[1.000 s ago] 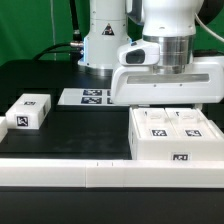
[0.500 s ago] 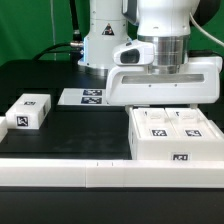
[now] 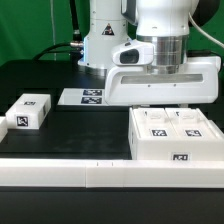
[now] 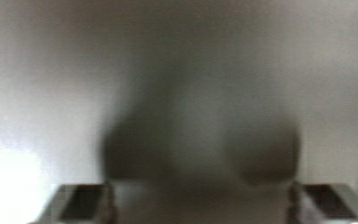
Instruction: Assemble cabinet
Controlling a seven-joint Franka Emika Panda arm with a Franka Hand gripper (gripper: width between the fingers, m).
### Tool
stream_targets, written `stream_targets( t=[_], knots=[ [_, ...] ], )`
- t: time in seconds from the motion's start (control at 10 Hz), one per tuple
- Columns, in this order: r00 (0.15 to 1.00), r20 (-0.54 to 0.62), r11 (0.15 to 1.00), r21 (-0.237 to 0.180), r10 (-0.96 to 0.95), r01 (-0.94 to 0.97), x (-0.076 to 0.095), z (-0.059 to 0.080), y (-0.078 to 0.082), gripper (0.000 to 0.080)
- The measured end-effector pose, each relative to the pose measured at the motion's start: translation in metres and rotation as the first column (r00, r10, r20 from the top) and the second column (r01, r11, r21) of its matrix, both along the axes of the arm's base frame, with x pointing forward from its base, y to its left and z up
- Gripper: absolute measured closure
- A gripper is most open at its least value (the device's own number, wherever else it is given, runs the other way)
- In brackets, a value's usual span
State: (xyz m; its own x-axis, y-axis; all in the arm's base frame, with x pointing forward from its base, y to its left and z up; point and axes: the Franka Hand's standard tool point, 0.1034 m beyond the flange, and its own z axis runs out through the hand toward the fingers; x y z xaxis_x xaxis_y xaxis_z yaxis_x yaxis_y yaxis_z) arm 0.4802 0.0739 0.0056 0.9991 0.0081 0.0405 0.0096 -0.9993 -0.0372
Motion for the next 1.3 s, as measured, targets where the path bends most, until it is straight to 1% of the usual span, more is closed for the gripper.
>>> stream_targets(
  t=[0.1,0.2,0.3,0.4,0.5,0.9,1.3],
  knots=[
    [1.000,0.004,1.000,0.000,-0.001,0.001,0.001,0.000,-0.001,0.0538],
    [1.000,0.002,1.000,0.000,0.001,-0.001,0.000,-0.001,0.000,0.0538],
    [1.000,0.001,1.000,0.000,0.002,-0.002,-0.001,-0.001,0.001,0.0718],
    [1.000,0.001,1.000,0.001,0.004,-0.004,-0.001,-0.001,0.002,0.0773],
    [1.000,0.001,1.000,0.001,0.004,-0.004,-0.001,-0.001,0.002,0.0794],
    [1.000,0.000,1.000,0.000,0.006,-0.006,-0.001,0.000,0.002,0.0798],
    [0.999,-0.037,0.999,-0.001,0.038,-0.038,0.000,0.023,0.001,0.0798]
  ],
)
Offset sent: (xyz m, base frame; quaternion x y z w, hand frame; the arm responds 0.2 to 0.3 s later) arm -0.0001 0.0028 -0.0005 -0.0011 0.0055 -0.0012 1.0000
